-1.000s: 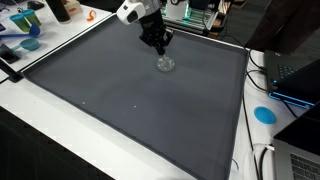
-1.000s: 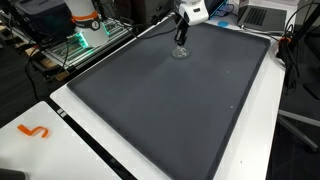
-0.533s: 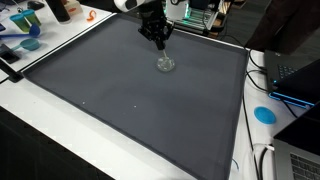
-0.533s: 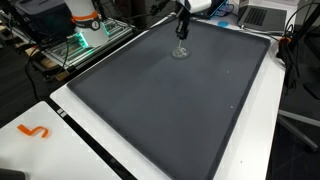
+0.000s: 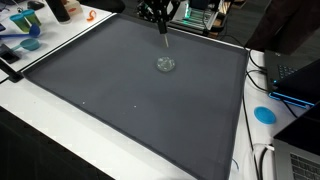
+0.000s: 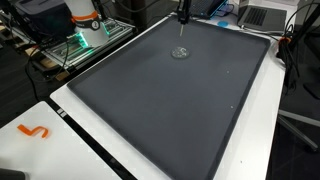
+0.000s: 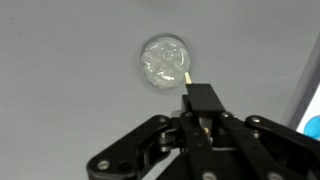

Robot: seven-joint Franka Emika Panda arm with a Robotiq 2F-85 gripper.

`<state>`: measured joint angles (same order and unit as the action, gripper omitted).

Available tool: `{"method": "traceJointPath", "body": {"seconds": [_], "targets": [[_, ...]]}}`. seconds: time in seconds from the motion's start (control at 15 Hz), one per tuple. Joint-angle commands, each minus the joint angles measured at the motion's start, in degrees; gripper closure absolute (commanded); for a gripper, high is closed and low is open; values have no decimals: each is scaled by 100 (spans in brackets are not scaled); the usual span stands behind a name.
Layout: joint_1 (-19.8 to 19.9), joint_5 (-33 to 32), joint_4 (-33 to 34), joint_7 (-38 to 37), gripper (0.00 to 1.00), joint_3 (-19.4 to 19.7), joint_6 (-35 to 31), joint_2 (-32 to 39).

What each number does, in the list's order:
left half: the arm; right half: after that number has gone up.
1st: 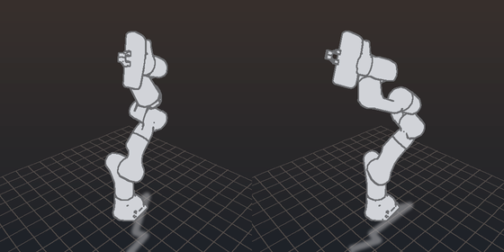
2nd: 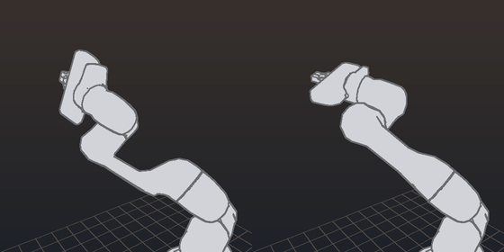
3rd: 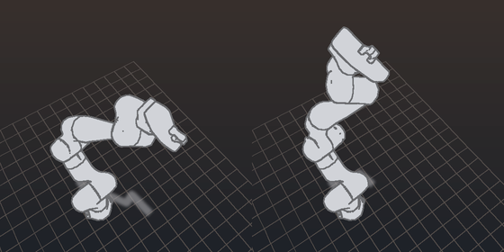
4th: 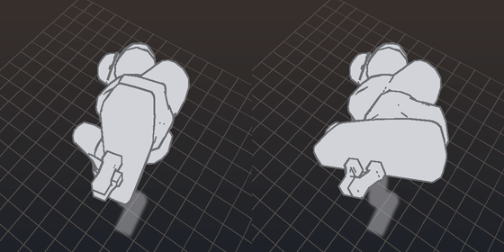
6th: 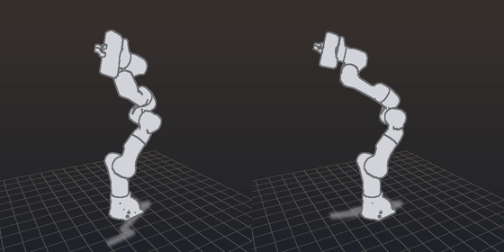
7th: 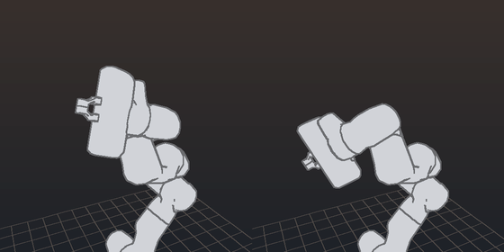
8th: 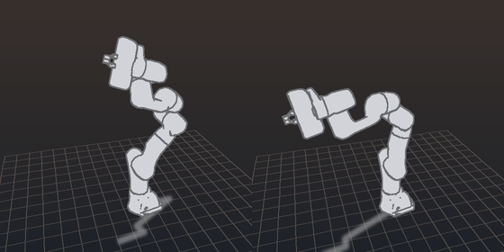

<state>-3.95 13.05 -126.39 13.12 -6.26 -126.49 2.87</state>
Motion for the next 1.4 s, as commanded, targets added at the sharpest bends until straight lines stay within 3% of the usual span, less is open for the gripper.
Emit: {"method": "traceJointPath", "body": {"seconds": [0.0,0.33,0.4,0.87,1.33], "targets": [[-39,-29,1,-46,87,26,37,-48],[-45,-50,-26,-62,87,26,44,-70],[-45,-50,-26,-62,97,26,44,-70],[-433,-1280,551,-922,97,-255,703,6],[-950,-2557,1365,-1915,97,-605,1789,487]]}}
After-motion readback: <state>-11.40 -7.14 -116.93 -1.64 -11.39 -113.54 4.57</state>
